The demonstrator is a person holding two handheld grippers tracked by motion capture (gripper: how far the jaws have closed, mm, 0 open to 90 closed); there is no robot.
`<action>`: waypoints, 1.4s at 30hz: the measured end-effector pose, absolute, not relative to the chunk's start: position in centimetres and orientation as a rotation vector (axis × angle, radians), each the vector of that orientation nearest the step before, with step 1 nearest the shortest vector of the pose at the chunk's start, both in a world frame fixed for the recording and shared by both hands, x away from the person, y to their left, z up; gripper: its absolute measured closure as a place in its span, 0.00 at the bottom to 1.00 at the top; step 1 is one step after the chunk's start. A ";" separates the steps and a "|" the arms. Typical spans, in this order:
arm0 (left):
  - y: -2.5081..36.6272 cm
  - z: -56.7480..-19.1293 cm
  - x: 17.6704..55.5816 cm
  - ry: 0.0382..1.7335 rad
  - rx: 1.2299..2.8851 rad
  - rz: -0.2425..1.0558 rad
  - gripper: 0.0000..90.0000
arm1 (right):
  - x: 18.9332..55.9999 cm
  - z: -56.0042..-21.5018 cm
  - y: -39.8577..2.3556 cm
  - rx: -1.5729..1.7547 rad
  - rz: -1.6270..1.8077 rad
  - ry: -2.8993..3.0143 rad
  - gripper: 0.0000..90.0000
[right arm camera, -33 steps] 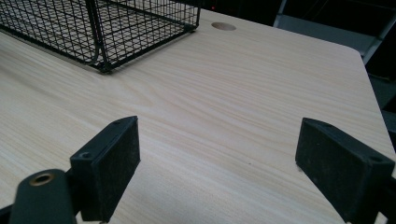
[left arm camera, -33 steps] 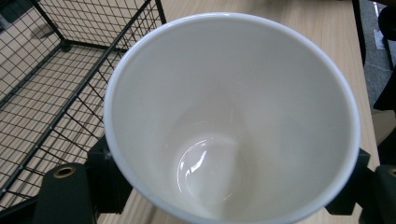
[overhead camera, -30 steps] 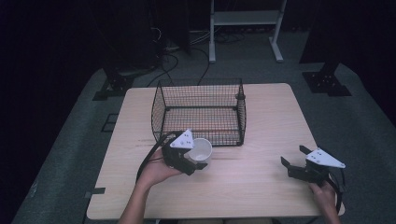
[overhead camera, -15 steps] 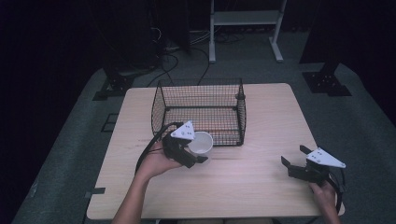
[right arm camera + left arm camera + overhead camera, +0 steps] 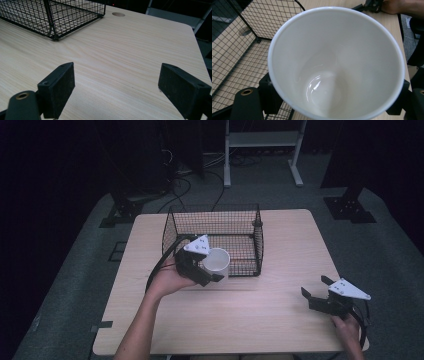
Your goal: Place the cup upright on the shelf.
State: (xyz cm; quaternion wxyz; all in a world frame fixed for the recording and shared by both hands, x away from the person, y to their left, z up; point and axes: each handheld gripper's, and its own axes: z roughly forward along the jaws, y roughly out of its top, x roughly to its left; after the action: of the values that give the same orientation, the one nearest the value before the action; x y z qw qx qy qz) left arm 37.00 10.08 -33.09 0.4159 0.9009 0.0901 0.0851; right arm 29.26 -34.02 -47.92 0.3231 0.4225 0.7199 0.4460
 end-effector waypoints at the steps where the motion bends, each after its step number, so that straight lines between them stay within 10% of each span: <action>1: 10.1 -32.8 37.2 0.222 2.266 0.222 0.24 | 29.3 -47.9 -34.0 1.108 1.171 1.889 0.15; 42: 10.0 -30.3 45.2 0.350 2.273 0.224 0.24 | 29.3 -47.9 -34.1 1.112 1.175 1.883 0.15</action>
State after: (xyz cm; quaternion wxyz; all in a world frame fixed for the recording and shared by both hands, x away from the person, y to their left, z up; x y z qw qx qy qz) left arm 45.17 10.04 -30.33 0.4037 0.9000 0.1387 0.0886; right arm 29.26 -34.08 -47.90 0.3239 0.4239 0.7176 0.4477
